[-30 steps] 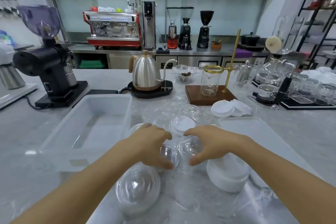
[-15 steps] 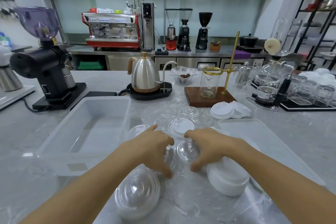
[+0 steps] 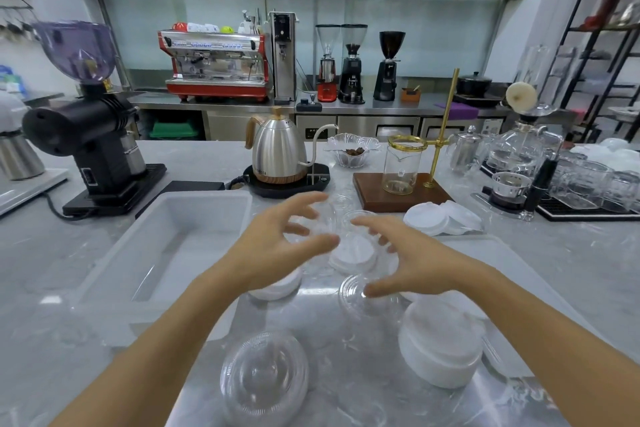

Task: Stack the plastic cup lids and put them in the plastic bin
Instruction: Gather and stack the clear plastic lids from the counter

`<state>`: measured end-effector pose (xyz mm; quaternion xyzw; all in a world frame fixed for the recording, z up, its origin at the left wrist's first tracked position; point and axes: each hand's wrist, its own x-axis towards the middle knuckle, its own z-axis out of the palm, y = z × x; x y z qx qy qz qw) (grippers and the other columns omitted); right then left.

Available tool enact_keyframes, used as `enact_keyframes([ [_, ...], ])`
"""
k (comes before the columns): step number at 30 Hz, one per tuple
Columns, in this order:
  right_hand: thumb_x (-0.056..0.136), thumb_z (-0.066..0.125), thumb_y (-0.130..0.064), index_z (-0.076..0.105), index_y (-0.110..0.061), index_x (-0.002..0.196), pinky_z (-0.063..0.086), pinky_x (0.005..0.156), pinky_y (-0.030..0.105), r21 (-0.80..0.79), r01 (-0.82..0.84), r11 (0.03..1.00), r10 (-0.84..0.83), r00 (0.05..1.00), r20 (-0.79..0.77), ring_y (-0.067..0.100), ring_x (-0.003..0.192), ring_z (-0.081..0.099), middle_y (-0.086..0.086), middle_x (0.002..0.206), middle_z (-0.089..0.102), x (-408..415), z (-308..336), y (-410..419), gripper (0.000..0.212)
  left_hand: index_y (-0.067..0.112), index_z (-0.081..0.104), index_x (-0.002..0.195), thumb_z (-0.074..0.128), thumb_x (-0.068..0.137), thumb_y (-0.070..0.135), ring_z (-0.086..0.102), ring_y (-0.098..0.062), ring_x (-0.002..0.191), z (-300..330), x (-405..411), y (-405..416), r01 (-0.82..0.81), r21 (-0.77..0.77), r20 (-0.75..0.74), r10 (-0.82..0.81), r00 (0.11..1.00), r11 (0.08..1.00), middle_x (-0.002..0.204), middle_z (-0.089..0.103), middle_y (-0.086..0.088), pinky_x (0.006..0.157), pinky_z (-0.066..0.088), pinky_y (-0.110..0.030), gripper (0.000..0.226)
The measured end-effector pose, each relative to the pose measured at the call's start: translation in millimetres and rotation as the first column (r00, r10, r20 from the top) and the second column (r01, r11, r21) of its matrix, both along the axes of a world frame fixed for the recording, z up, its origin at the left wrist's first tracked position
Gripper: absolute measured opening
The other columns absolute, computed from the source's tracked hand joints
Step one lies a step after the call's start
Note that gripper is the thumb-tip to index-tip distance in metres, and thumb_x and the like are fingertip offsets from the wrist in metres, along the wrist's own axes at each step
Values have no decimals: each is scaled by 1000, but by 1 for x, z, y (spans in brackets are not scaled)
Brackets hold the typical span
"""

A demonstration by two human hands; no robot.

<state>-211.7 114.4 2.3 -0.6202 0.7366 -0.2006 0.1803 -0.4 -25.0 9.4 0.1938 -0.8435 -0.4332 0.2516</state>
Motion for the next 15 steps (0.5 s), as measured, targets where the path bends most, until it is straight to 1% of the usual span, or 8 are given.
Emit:
enact_keyframes([
  [2, 60, 89, -46, 30, -58, 137, 43, 96, 18, -76, -4, 997, 10, 996, 86, -1, 114, 49, -18, 130, 41, 2, 10, 0, 98, 56, 59, 124, 75, 69, 57, 70, -3, 102, 2, 1, 2, 71, 242, -73, -55, 996, 968, 123, 64, 10, 70, 63, -31, 57],
  [3, 59, 90, -46, 33, -58, 134, 46, 96, 18, -107, -12, 994, 26, 991, 130, -1, 114, 51, -17, 129, 43, 5, 15, 0, 96, 54, 62, 122, 76, 70, 53, 70, -6, 105, 2, 3, 2, 102, 330, -103, -72, 992, 939, 124, 66, 7, 69, 63, -32, 53],
  [5, 57, 93, -44, 36, -54, 132, 49, 98, 20, -165, -22, 986, 58, 975, 217, -1, 114, 54, -17, 129, 46, 10, 23, 0, 94, 49, 66, 122, 76, 72, 48, 69, -18, 113, 0, 3, 3, 150, 472, -170, -78, 982, 869, 128, 68, 1, 70, 63, -37, 50],
  [7, 55, 94, -40, 38, -48, 133, 50, 100, 23, -224, -28, 974, 89, 959, 268, -2, 112, 57, -17, 127, 49, 17, 29, 0, 97, 42, 64, 128, 76, 74, 45, 66, -28, 118, -4, 1, 3, 179, 568, -212, -68, 975, 803, 133, 66, -3, 74, 61, -42, 55],
  [9, 54, 95, -40, 39, -45, 134, 51, 100, 25, -268, -41, 962, 117, 955, 273, -1, 112, 58, -17, 127, 52, 25, 34, -2, 98, 37, 61, 134, 75, 79, 42, 67, -31, 118, -8, -1, 4, 221, 596, -237, -94, 967, 772, 135, 66, -6, 77, 61, -44, 57],
  [12, 51, 94, -46, 39, -45, 135, 51, 100, 28, -297, -67, 953, 143, 959, 244, 1, 116, 58, -17, 129, 53, 37, 37, -4, 100, 36, 60, 134, 73, 84, 40, 69, -29, 116, -9, -3, 8, 290, 587, -277, -149, 949, 756, 130, 70, -6, 79, 61, -43, 52],
  [15, 52, 94, -45, 38, -45, 136, 49, 101, 27, -297, -80, 951, 142, 971, 192, -3, 117, 56, -21, 129, 53, 42, 38, -6, 101, 36, 59, 136, 76, 83, 43, 68, -29, 117, -8, -4, 10, 327, 589, -309, -168, 936, 739, 131, 70, -4, 78, 61, -43, 55],
])
